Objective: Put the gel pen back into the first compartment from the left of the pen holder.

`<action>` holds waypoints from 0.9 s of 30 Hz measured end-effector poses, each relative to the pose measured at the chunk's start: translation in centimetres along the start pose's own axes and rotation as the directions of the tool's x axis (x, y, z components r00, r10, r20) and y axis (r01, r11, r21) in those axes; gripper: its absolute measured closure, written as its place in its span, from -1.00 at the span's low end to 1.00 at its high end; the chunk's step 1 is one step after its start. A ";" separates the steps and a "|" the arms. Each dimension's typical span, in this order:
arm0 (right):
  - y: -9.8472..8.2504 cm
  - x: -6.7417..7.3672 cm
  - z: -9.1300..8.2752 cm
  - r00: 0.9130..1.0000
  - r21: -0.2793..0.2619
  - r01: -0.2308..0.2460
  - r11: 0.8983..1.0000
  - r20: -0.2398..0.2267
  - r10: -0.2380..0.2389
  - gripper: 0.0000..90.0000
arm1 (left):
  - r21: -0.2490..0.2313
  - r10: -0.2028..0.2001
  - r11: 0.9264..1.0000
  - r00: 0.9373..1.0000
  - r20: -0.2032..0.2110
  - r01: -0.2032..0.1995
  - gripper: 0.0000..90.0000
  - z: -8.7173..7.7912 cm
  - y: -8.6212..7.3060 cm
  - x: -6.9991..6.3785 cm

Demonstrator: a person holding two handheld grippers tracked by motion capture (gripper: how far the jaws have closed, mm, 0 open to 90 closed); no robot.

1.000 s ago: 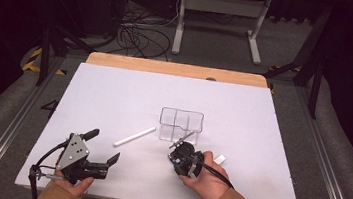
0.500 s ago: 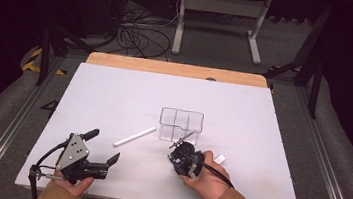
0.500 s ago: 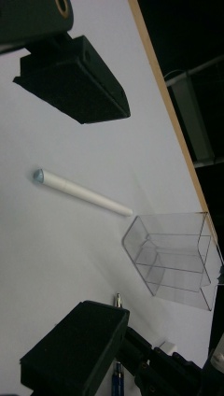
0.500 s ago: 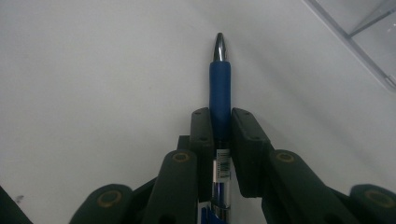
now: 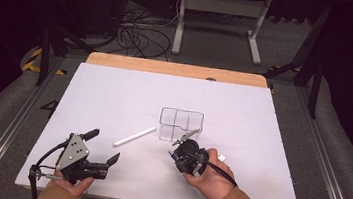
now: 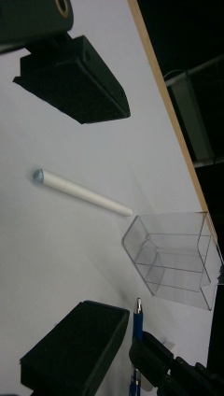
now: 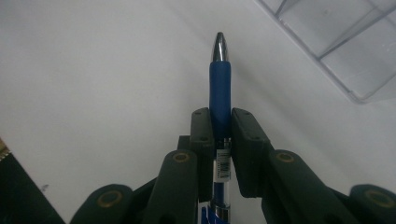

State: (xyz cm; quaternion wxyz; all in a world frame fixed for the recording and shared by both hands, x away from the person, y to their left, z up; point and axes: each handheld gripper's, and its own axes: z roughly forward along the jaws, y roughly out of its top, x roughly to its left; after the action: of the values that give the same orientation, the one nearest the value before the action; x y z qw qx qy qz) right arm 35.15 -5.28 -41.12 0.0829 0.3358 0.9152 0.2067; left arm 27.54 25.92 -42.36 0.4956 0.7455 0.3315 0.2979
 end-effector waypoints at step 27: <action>0.2 -0.6 -5.1 0.994 -0.330 0.038 0.943 -0.086 -0.071 0.77 | 0.002 0.005 1.000 1.000 -0.001 -0.005 -0.85 0.0 0.0 0.0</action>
State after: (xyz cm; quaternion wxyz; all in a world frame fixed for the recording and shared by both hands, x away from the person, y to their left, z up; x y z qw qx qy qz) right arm 34.21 -7.18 -36.43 0.0986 0.2813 0.8801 0.3696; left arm 27.58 25.93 -42.38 0.4939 0.7466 0.3304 0.2992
